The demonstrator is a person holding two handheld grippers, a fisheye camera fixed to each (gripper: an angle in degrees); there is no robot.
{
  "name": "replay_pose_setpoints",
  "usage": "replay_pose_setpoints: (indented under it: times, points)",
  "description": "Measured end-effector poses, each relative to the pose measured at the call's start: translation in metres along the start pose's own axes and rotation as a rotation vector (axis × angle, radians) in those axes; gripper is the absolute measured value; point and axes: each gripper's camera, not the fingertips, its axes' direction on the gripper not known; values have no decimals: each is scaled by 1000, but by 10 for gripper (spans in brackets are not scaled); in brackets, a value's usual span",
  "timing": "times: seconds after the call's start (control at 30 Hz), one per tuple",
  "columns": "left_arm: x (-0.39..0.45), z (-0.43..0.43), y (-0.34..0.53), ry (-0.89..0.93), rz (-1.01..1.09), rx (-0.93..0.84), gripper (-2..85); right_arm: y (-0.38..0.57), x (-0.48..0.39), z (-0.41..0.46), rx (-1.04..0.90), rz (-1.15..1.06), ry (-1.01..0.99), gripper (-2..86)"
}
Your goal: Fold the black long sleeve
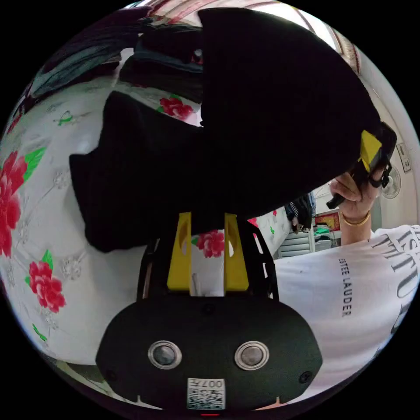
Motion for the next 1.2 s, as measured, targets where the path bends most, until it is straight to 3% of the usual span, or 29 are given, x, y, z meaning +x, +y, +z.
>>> replay_pose_setpoints:
  times: [0.1,0.17,0.2,0.27,0.4,0.47,0.6,0.73,0.83,0.9,1.07,1.2]
  points:
    - [-45,-42,52,-25,-142,37,114,-23,3,114,-135,-32,-93,94]
    - [-76,-76,84,-17,-259,81,121,-25,29,203,-355,69,-221,100]
    - [-82,-85,89,-8,-280,99,125,-26,36,211,-355,113,-248,102]
    - [-100,-117,105,41,-325,190,138,-28,56,195,-238,168,-351,109]
    - [-123,-144,108,184,-348,279,170,-9,101,137,-23,322,-359,120]
    - [-136,-153,99,287,-341,317,192,34,144,100,136,548,-332,127]
    - [-153,-154,76,332,-319,269,231,109,194,86,173,844,-235,139]
    - [-180,-146,58,500,-302,228,245,149,230,122,221,1013,-430,144]
    - [-190,-147,51,573,-272,203,220,138,242,156,186,1001,-555,135]
    - [-192,-152,50,643,-256,240,167,124,242,154,151,969,-508,120]
    - [-166,-208,24,748,-139,487,112,49,225,100,259,772,-564,94]
    - [-123,-290,-20,666,81,638,108,-45,204,46,337,518,-538,92]
